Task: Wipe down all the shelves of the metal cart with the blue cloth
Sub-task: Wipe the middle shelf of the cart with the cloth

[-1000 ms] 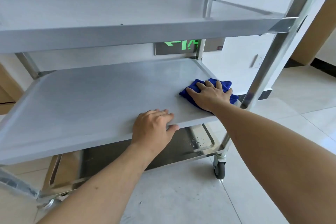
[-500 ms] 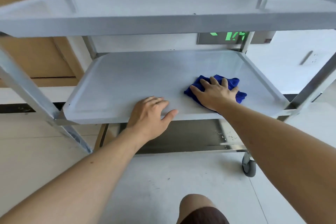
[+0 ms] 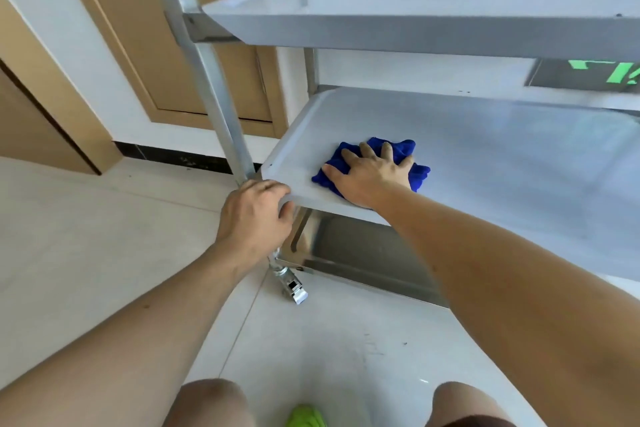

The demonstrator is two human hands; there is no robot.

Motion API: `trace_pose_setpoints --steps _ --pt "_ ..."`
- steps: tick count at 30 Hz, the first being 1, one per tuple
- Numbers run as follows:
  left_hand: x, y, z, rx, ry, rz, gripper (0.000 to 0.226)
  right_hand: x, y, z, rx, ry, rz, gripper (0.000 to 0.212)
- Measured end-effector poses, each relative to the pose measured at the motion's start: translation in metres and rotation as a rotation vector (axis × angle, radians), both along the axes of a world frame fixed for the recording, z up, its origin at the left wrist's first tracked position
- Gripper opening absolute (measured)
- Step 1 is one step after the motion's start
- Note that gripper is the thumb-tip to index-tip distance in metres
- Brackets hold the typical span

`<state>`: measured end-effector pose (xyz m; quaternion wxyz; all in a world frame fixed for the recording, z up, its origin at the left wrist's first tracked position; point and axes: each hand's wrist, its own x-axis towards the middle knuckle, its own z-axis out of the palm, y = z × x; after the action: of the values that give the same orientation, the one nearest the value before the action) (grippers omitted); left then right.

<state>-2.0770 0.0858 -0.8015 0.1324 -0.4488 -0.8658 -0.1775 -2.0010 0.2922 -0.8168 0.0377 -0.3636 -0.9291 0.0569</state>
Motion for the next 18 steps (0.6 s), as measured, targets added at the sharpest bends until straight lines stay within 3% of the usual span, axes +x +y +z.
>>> trace_pose_setpoints --steps 11,18 --pt "-0.021 -0.027 0.008 0.122 -0.112 0.218 0.03 -0.033 -0.07 0.007 0.047 0.056 0.211 0.07" --pt "0.015 0.019 0.015 0.153 -0.151 0.118 0.028 0.028 -0.069 0.0 0.209 0.071 0.345 0.059"
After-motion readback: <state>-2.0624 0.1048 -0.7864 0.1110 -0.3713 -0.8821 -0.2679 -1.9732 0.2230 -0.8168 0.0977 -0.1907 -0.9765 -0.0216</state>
